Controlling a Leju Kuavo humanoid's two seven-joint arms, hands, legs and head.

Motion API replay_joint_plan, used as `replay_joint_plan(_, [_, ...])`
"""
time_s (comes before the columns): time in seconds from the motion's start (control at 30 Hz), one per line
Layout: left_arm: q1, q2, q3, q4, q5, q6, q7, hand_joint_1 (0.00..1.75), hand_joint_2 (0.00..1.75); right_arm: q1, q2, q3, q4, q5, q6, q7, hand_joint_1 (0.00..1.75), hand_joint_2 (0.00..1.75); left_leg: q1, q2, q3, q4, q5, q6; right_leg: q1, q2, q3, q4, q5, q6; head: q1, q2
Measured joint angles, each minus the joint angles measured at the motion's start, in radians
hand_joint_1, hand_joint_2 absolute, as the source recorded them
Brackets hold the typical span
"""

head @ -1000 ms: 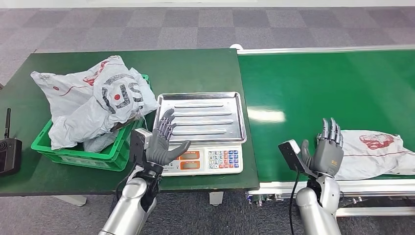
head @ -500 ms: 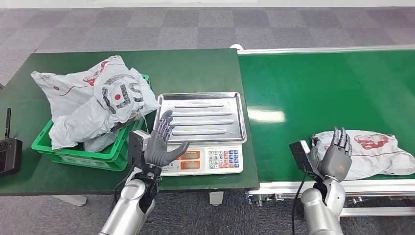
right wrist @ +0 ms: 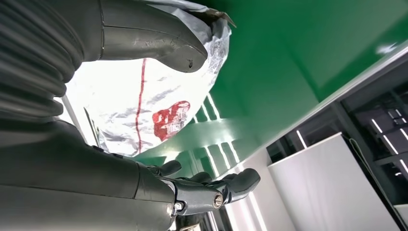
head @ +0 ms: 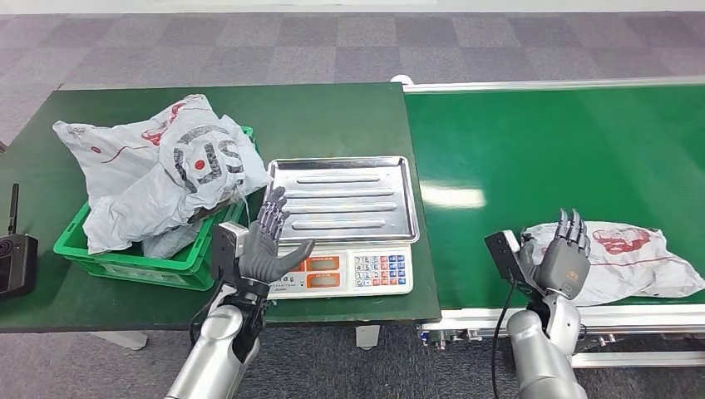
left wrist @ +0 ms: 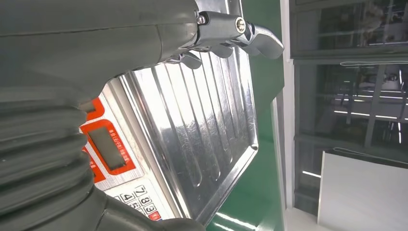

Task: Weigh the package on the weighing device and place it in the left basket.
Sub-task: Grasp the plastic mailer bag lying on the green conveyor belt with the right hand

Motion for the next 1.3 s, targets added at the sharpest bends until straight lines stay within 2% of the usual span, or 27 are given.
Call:
replay_joint_plan(0.43, [0.013,0.005,0.008,-0.011,0.001,0.006,-0.012,0.00,1.75,-0.024,0.000,-0.013,0.021,-0.002,0.000,-0.036,0.00,1.75,0.000,0.000,0.000,0.000,0.000,0.000,0.000,0.000,0.000,0.000,0.000,0.000,0.000,0.000])
replay_joint_plan(0.83, [0.024,0.007,0.018,-0.019,0.004,0.008,-0.014,0.00,1.75,-0.024,0.002,-0.013,0.022,-0.002,0.000,-0.033,0.00,1.75,0.000,0.000,0.000,0.000,0.000,0.000,0.000,0.000,0.000,0.000,0.000,0.000,0.000,0.000])
replay_joint_plan(1.1, [0.026,0.009,0.019,-0.029,0.004,0.009,-0.015,0.00,1.75,-0.025,0.001,-0.017,0.026,0.012,0.000,-0.003,0.00,1.75,0.000,0.000,0.000,0.000,0.000,0.000,0.000,0.000,0.000,0.000,0.000,0.000,0.000,0.000])
replay_joint_plan(1.3, [0.026,0.012,0.019,-0.032,0.004,0.006,-0.018,0.00,1.75,-0.030,-0.005,-0.014,0.059,0.065,0.000,0.085,0.00,1.75,0.000,0.000,0.000,0.000,0.000,0.000,0.000,0.000,0.000,0.000,0.000,0.000,0.000,0.000])
